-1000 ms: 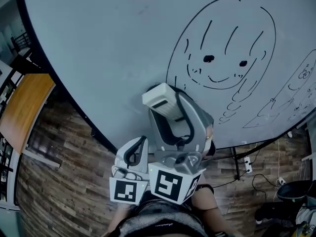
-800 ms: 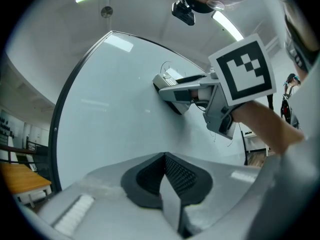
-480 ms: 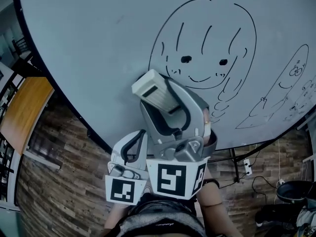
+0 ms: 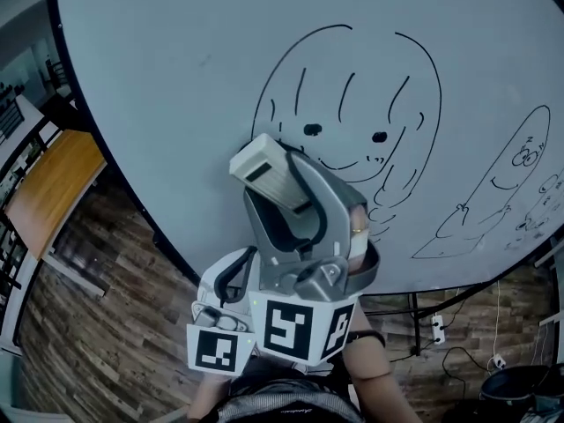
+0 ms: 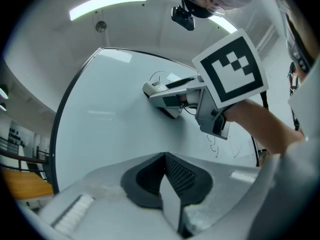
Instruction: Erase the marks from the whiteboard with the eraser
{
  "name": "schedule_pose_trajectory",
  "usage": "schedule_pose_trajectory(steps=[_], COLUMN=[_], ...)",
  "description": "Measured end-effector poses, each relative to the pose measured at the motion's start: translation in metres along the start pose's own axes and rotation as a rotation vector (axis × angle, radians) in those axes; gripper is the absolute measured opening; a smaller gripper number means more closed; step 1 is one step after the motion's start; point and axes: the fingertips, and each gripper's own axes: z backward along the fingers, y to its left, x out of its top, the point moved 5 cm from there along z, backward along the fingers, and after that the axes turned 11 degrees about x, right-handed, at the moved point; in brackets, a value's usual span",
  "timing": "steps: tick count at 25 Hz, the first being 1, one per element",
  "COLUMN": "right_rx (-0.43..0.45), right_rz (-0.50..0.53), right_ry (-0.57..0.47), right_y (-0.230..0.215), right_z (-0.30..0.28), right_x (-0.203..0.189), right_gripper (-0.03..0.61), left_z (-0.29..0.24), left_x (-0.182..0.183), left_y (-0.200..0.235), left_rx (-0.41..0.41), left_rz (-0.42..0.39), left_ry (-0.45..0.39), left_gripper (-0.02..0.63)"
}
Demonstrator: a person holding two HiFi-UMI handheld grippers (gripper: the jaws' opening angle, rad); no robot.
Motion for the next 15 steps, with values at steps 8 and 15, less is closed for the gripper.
schedule_pose_trajectory(steps=[8,15], right_rx=[0.0,-0.039], right_rz=[0.033,0.009], right_ry=[0.041,0.033], right_y=[-0.031,-0.102], right_z=[-0.003,-0.011], right_x=[0.018,0.066], right_gripper=[0.262,0.262], left_z=[-0.004,-0.014], left_x=[0.025,0.071], left_y=[0.003,0.005], left_rx=[-0.045,-0.176], left_rz=[-0.026,-0.074], left_ry=[-0.055,-0.072], left_gripper=[0.005,0.005])
